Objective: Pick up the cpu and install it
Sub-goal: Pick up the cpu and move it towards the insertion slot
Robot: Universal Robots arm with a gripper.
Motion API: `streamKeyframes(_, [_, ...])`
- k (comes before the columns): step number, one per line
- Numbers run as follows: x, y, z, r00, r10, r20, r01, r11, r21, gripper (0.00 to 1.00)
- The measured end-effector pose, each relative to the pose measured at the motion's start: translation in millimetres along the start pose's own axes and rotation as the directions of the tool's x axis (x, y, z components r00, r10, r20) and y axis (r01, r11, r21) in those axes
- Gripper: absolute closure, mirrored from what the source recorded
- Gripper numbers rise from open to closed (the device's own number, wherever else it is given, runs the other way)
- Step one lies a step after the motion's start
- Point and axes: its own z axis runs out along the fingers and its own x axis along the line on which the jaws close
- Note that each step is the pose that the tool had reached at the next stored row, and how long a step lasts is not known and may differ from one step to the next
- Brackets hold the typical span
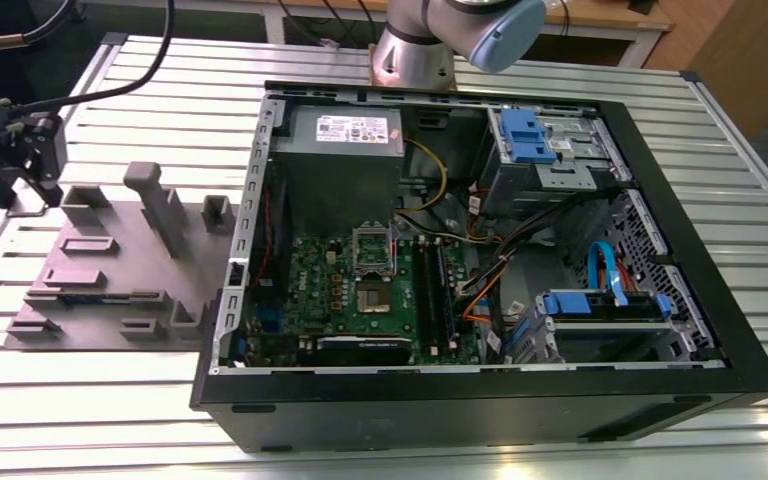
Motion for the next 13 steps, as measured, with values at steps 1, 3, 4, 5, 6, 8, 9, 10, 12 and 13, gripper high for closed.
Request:
streamKeyframes(1, [0.0, 0.1, -1.2, 1.0, 0.0, 0.0, 0.0, 1.0, 0.0, 0.53])
streamKeyframes(3, [0.0, 0.1, -3.4, 1.0, 0.0, 0.0, 0.0, 1.0, 0.0, 0.53])
streamKeyframes(4, [-0.1, 0.2, -4.5, 1.0, 0.0, 0.0001, 0.0, 1.0, 0.0, 0.53])
streamKeyframes(5, [-0.1, 0.2, -5.0, 1.0, 0.0, 0.0001, 0.0, 1.0, 0.0, 0.53])
streamKeyframes(6, [-0.1, 0.2, -4.9, 1.0, 0.0, 0.0002, 0.0, 1.0, -0.0002, 0.53])
streamKeyframes(8, [-0.1, 0.2, -4.9, 1.0, 0.0, 0.0003, 0.0, 1.0, -0.0002, 0.53])
streamKeyframes(9, [-0.1, 0.2, -5.0, 1.0, 0.0, 0.0002, 0.0, 1.0, -0.0001, 0.53])
streamKeyframes(10, [-0.1, 0.2, -5.1, 1.0, 0.0, 0.0001, 0.0, 1.0, 0.0, 0.53])
streamKeyframes(12, [-0.1, 0.2, -5.2, 1.0, 0.0, 0.0001, 0.0, 1.0, -0.0001, 0.53])
streamKeyframes(13, [-0.1, 0.2, -5.5, 1.0, 0.0, 0.0, 0.0, 1.0, 0.0, 0.53])
